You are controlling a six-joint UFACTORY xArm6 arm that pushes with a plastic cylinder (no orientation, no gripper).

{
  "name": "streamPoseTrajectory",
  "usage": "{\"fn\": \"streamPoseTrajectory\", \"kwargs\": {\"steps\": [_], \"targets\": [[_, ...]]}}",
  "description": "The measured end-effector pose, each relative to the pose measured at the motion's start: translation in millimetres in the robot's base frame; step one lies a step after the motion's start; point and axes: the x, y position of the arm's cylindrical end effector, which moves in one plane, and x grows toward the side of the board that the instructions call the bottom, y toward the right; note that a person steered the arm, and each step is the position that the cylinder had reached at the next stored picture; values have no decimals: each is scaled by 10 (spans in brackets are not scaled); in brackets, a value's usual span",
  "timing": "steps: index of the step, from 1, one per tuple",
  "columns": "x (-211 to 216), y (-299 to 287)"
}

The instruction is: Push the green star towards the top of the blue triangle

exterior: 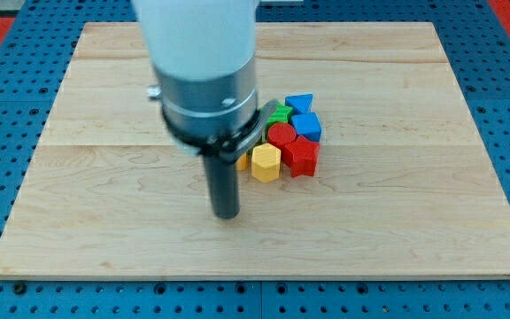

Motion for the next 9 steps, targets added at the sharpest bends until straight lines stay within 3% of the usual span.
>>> {"fn": "streamPoseTrajectory", "kwargs": {"steps": [1,4,8,9], "targets": [[46,435],[-509,408],[-1767,319],[-1676,639]]}}
